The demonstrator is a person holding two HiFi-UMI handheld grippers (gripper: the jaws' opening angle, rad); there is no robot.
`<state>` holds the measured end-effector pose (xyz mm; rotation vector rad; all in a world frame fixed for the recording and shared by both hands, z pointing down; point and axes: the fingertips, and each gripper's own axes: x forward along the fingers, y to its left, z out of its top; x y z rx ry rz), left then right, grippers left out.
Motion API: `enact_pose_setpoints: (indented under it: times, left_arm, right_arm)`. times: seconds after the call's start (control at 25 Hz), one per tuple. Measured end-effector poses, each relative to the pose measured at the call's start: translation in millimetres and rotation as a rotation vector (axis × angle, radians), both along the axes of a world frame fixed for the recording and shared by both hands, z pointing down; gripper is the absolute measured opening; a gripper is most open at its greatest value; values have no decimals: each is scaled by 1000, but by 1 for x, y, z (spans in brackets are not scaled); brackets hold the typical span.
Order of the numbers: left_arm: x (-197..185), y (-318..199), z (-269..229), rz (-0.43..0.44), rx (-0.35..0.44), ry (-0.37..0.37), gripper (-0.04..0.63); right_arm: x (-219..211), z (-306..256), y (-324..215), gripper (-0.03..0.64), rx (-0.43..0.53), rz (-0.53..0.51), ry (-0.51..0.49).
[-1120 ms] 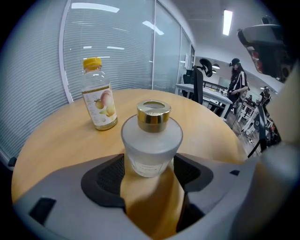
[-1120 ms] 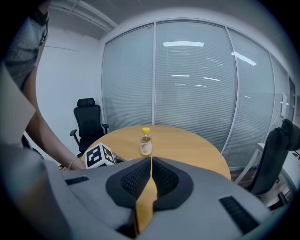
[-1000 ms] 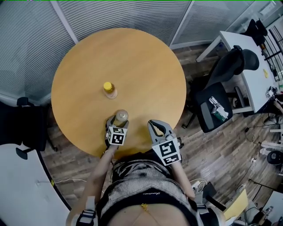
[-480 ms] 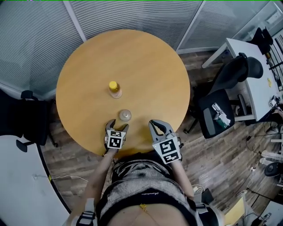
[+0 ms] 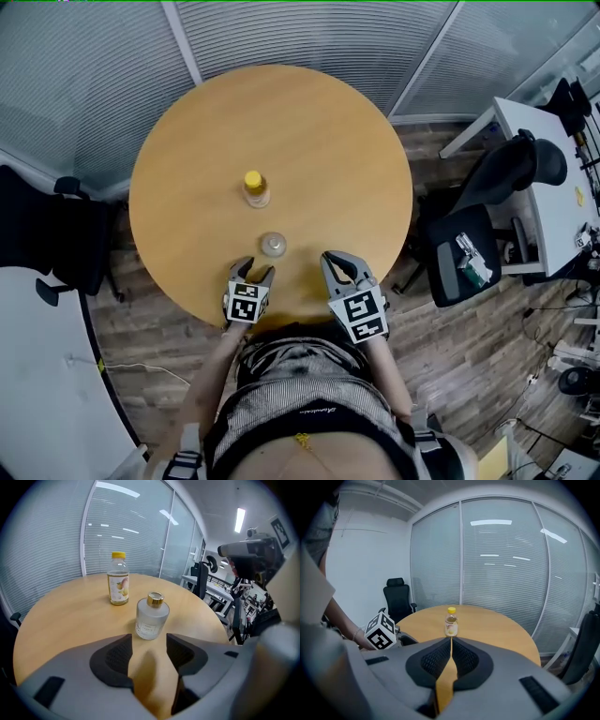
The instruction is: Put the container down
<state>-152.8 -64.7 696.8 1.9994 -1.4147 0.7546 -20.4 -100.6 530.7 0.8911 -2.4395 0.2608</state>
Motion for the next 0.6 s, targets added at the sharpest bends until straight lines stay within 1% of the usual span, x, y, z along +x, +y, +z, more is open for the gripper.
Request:
enact_pose_setpoints:
  times: [0.08,0.16,0.28,0.32,0.44,0.6]
  left_arm:
    - [-1,2,-10,-18,29,18,196]
    - [-1,2,-20,-33,57,40,159]
    - [0,0,-38,-51,97,76,64]
    - [2,-1,-45,-54,111,90,44]
    - [9,-5,-66,-40,154,118,23]
    - [22,-9,-93,-5,200,153,21]
  right_arm:
    - [-5,0,1,21,-5,-23,-22]
    - [-9,3,3,22,-12,-40,-30]
    - [-14,8,3,23,-12,-67,-34]
    - [-16,8,3,21,-10,-77,-41]
    - [-21,7,5,21,-19,-103,-61]
    - [-29,3,8,21,-30,-131,-97]
